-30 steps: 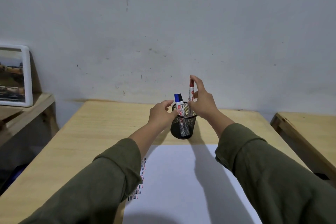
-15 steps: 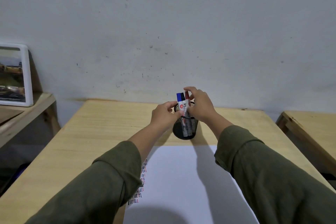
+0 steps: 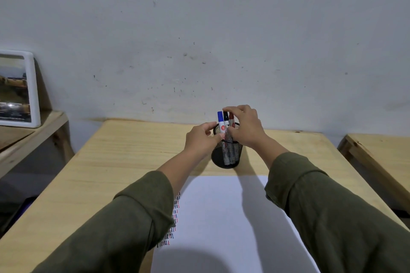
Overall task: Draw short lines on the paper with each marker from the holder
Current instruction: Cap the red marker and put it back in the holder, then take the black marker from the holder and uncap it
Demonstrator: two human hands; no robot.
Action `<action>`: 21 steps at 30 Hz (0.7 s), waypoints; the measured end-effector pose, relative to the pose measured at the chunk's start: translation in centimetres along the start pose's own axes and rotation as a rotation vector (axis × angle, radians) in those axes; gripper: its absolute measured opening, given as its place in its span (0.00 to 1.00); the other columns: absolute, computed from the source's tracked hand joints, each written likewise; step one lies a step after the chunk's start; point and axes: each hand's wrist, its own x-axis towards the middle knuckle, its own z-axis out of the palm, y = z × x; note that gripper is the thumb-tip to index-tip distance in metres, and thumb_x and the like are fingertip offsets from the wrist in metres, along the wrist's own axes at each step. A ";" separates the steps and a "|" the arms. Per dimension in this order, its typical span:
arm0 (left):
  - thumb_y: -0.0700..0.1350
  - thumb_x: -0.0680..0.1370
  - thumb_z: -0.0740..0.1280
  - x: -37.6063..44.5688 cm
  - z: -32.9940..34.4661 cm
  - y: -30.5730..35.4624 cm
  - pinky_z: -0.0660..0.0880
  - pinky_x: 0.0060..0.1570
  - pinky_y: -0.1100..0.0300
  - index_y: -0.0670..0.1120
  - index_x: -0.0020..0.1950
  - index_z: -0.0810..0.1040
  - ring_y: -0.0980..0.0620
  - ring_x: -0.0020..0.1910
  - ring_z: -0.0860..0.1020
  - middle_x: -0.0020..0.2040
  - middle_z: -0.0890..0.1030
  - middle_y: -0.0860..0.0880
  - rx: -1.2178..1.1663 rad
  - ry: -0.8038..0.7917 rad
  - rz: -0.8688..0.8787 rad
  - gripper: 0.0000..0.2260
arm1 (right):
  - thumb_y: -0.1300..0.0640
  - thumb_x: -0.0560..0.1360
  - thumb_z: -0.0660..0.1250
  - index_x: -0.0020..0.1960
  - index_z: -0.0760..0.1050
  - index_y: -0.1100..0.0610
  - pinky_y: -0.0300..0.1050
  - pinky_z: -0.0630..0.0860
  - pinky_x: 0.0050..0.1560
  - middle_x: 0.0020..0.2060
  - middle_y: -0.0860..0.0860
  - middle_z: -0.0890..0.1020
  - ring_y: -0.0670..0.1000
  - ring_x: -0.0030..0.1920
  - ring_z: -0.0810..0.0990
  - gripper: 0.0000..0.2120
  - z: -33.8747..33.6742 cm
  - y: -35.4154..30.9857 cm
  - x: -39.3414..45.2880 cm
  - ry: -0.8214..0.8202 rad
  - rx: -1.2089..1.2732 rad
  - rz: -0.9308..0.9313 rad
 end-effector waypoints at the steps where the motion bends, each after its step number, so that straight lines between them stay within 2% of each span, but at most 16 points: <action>1: 0.46 0.73 0.70 0.0 0.0 0.0 0.70 0.64 0.59 0.48 0.67 0.74 0.52 0.63 0.76 0.65 0.78 0.48 -0.003 0.000 -0.002 0.22 | 0.59 0.70 0.68 0.66 0.71 0.46 0.53 0.65 0.62 0.63 0.55 0.69 0.57 0.65 0.64 0.25 0.0 0.0 -0.2 0.023 0.013 0.007; 4: 0.46 0.73 0.70 -0.1 0.1 -0.2 0.69 0.62 0.61 0.48 0.67 0.74 0.53 0.63 0.76 0.65 0.78 0.48 -0.011 0.011 -0.001 0.22 | 0.55 0.70 0.71 0.63 0.73 0.46 0.52 0.65 0.60 0.61 0.54 0.69 0.55 0.63 0.66 0.23 0.1 0.1 -0.9 0.122 0.051 0.012; 7: 0.47 0.73 0.70 -0.3 0.2 -0.3 0.68 0.62 0.60 0.47 0.67 0.74 0.52 0.63 0.75 0.64 0.78 0.49 0.011 0.040 0.006 0.22 | 0.54 0.70 0.71 0.59 0.74 0.46 0.52 0.69 0.55 0.51 0.51 0.71 0.53 0.57 0.69 0.19 0.3 0.1 -1.8 0.206 0.101 0.001; 11: 0.49 0.73 0.71 -0.6 0.4 -0.4 0.68 0.63 0.59 0.46 0.67 0.73 0.52 0.64 0.75 0.65 0.77 0.49 0.017 0.063 0.006 0.24 | 0.57 0.71 0.69 0.58 0.71 0.49 0.50 0.72 0.46 0.43 0.54 0.77 0.54 0.47 0.76 0.17 0.1 -0.4 -2.6 0.159 0.256 0.010; 13: 0.49 0.72 0.71 -0.8 0.4 -0.4 0.68 0.64 0.59 0.46 0.67 0.73 0.52 0.65 0.74 0.65 0.77 0.50 0.014 0.080 0.001 0.24 | 0.58 0.72 0.69 0.60 0.67 0.50 0.46 0.72 0.43 0.41 0.55 0.78 0.54 0.44 0.77 0.19 -0.1 -0.7 -3.0 0.150 0.348 0.037; 17: 0.49 0.74 0.69 -1.3 -0.1 0.6 0.68 0.64 0.58 0.47 0.66 0.74 0.53 0.65 0.74 0.65 0.78 0.50 -0.021 0.143 0.047 0.21 | 0.64 0.72 0.68 0.63 0.63 0.51 0.33 0.72 0.38 0.38 0.48 0.74 0.49 0.40 0.78 0.24 -1.9 -2.1 -3.3 0.255 0.535 0.054; 19: 0.48 0.75 0.68 -1.5 -0.8 1.6 0.68 0.63 0.59 0.47 0.64 0.76 0.53 0.63 0.75 0.63 0.79 0.51 -0.076 0.191 0.093 0.18 | 0.65 0.72 0.67 0.62 0.63 0.51 0.31 0.72 0.38 0.39 0.47 0.74 0.47 0.36 0.77 0.24 -3.2 -3.0 -3.1 0.330 0.607 0.029; 21: 0.48 0.76 0.67 -1.8 -1.5 2.8 0.69 0.61 0.61 0.48 0.61 0.77 0.54 0.62 0.76 0.61 0.80 0.51 -0.143 0.228 0.149 0.15 | 0.65 0.72 0.67 0.61 0.63 0.50 0.29 0.73 0.40 0.40 0.47 0.76 0.47 0.37 0.79 0.23 -4.4 -4.0 -3.2 0.376 0.666 -0.009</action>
